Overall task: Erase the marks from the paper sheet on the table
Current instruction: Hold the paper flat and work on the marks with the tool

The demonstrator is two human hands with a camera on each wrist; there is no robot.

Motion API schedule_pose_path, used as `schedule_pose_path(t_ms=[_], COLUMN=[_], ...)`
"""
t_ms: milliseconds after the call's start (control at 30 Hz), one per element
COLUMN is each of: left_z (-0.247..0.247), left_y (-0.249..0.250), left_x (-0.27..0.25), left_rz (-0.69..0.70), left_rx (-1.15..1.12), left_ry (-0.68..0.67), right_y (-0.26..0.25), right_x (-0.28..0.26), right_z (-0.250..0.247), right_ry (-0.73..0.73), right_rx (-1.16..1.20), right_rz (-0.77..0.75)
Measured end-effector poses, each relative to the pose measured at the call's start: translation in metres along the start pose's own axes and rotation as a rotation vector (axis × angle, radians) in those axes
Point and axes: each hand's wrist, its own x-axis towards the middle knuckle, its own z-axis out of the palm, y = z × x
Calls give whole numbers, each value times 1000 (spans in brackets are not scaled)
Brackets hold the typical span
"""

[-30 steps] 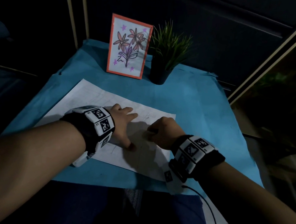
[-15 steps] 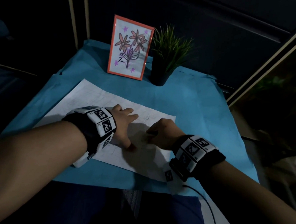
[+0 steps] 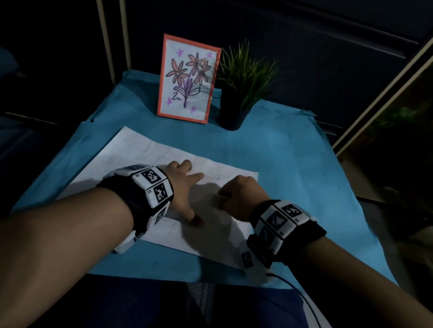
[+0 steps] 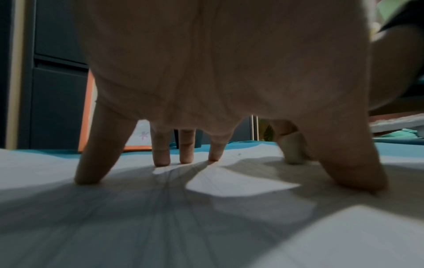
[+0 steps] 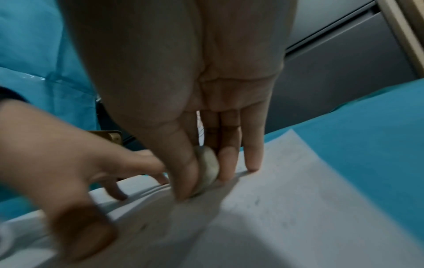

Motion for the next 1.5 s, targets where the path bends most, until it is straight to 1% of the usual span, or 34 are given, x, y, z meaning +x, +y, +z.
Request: schedule_pose_path(t_ms=[167,233,300,367,533,700,900,1033,1100,1167,1300,1433,1500], left_z=[-1,-1,0,2,3,3,4,4,3,2,3,2,2], left_y=[-1,-2,-5,-6,-6,-7,-7,-3,-1,0,-1,0,0], left_x=[0,-4,-6,-6,-6,-6,-6,-5,-6,-5,-3,-6,-5], left_rz=[18,29,40,38,34,26,27,5,-13,-18,-25,-15,-16], left_rx=[-24,-54,-56,-48,-31,-36,-36,-28,-27,-27,-33,-27,-30], left_ry=[29,27,-1,-30,-60,-58,-69,-49,-37,-41,-59,-43,-43], right_y=[3,5,6,4,-1,-2,-4,1,-1,-2,-2,-1,-3], right_x=[-10,-6,-1,-2,-16,-1,-11,2,5,3,-3,8,8], right_z=[6,0,-4,-3,1,-7,-1,-10,-11,-8,-7,-14,-14], right_ry=[-73,-54,-6,1,-110,-44,-134,-44,-30,-50,-135,-47,-56], right_rx=[8,21,28,21,-4,31,-19,36,33,20,11,25,16], right_rz=[-43,-23,4,-1,-92,-13,-66,6,23,7,-10,39,40])
